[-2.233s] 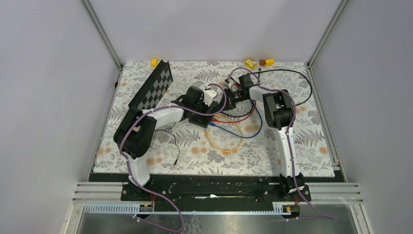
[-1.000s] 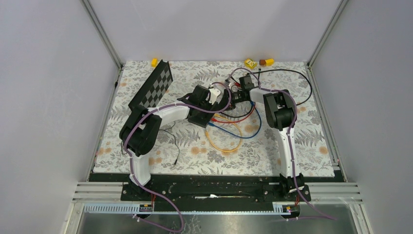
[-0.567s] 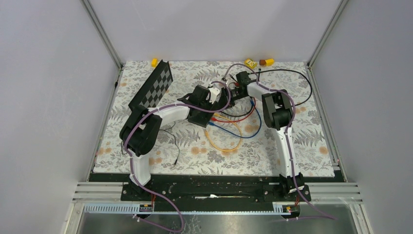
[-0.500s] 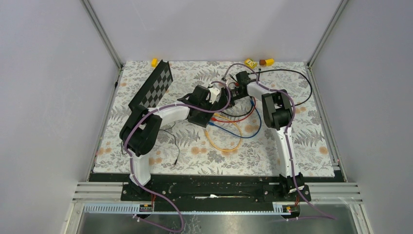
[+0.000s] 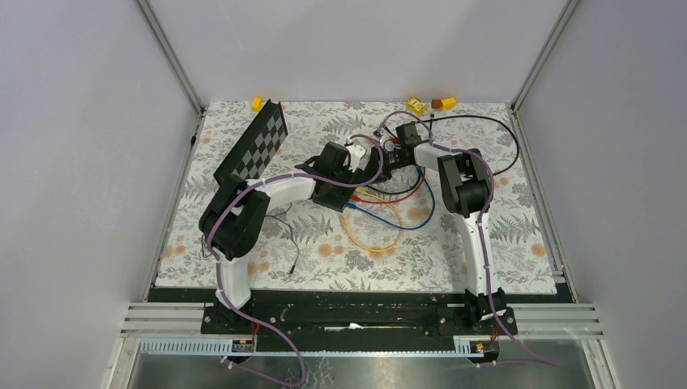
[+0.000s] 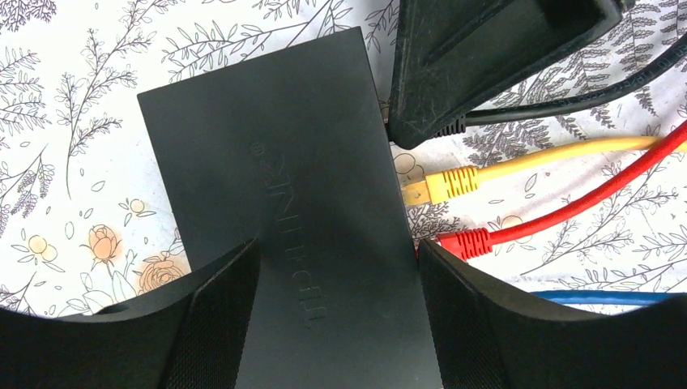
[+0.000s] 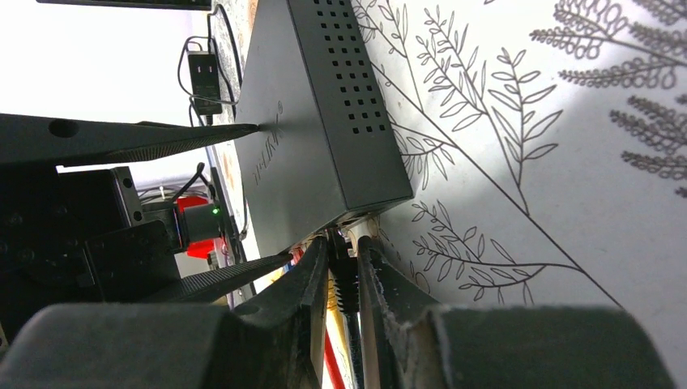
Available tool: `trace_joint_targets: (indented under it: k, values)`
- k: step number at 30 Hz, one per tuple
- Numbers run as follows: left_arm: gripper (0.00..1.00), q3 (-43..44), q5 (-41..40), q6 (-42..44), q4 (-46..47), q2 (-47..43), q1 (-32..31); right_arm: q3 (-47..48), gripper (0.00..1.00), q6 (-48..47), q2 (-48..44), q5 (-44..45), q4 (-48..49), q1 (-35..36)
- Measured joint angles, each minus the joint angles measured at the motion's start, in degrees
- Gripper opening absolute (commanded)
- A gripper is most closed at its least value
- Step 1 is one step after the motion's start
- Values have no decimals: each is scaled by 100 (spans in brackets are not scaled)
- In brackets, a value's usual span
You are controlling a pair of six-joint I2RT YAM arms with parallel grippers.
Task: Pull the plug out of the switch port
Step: Pull the connector from the switch port.
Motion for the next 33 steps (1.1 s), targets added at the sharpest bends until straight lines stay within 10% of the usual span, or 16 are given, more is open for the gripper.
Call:
trace_joint_targets:
  k: [12,25,33]
  values:
    - [73,-68,-103,-24,170,0,-2,1582,0,-953,656,20,-1961,11]
    - [70,-66,-109,-144,166,0,-42,72,0,-256,74,-243,-267,-72]
    - [71,-42,-186,-168,164,26,-48,1569,0,-1480,684,-249,-2258,-46]
